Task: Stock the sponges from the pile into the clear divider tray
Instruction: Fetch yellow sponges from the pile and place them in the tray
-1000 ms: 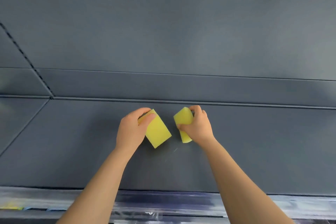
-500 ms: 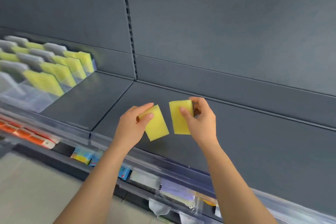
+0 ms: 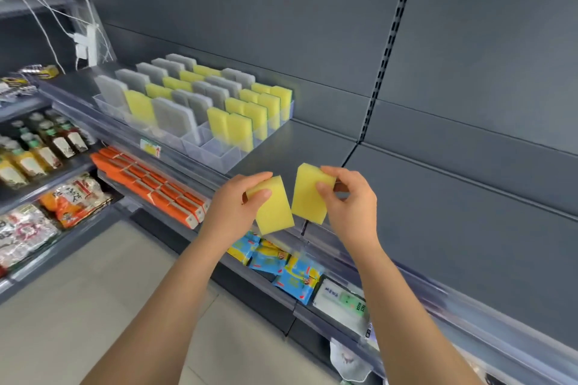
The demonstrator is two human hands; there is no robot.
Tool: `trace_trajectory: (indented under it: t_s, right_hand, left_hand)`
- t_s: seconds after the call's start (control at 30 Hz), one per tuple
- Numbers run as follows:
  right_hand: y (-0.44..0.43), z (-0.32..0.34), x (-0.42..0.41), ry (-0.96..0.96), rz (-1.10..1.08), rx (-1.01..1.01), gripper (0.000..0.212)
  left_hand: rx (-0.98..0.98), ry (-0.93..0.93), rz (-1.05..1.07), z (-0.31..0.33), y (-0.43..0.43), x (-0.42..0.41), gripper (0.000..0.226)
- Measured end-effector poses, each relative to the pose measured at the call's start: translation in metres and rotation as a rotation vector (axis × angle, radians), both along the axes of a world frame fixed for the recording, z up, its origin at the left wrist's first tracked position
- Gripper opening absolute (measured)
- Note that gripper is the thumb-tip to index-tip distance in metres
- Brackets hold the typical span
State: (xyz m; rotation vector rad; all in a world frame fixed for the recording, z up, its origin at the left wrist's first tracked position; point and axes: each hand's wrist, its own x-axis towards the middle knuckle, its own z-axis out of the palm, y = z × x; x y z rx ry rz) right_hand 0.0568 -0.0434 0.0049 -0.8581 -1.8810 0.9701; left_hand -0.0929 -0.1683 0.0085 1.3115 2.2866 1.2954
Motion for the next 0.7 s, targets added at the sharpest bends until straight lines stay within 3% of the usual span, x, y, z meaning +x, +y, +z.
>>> trace_trajectory:
  t_s: [0.3,0.7]
  right_hand:
    - [-0.011,0.009,-0.097,-0.008,0.113,0.009,0.021]
    - [0.033,0.022,-0.225,0.062,0.137,0.053,0.024]
  left_hand:
    - [0.032,0.045,0.097,0.006,-0.022,-0.087,0.034]
    - [0.012,0.168,0.145,0.028,0.014,-0.204,0.032]
